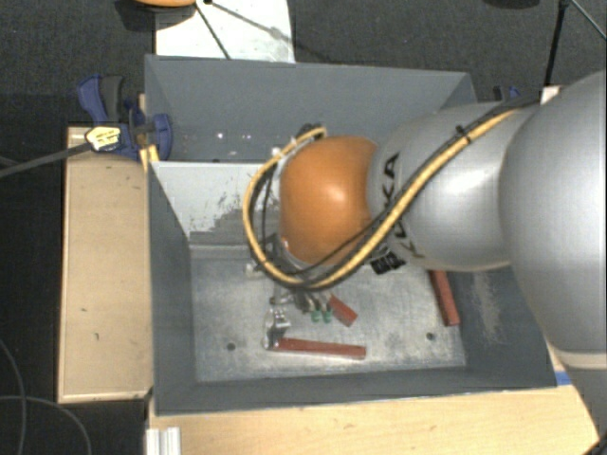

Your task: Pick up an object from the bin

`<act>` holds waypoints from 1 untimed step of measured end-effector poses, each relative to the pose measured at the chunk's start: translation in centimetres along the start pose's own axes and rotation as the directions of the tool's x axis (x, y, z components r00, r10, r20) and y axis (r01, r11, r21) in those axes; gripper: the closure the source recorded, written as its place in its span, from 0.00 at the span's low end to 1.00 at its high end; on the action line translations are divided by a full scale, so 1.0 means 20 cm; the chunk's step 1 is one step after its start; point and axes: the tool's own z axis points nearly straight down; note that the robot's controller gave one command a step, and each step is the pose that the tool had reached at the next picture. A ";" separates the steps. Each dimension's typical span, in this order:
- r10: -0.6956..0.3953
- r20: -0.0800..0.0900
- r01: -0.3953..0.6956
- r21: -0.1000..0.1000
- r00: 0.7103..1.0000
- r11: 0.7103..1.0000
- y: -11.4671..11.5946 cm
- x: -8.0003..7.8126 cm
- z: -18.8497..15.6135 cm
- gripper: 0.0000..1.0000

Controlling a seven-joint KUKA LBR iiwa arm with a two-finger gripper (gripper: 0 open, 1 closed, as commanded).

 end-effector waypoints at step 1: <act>-0.036 -0.010 0.036 0.002 0.999 0.999 -0.13 0.05 0.05 0.00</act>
Offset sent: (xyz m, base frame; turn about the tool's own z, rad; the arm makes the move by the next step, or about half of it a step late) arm -0.0025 -0.0789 -0.0402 -0.0451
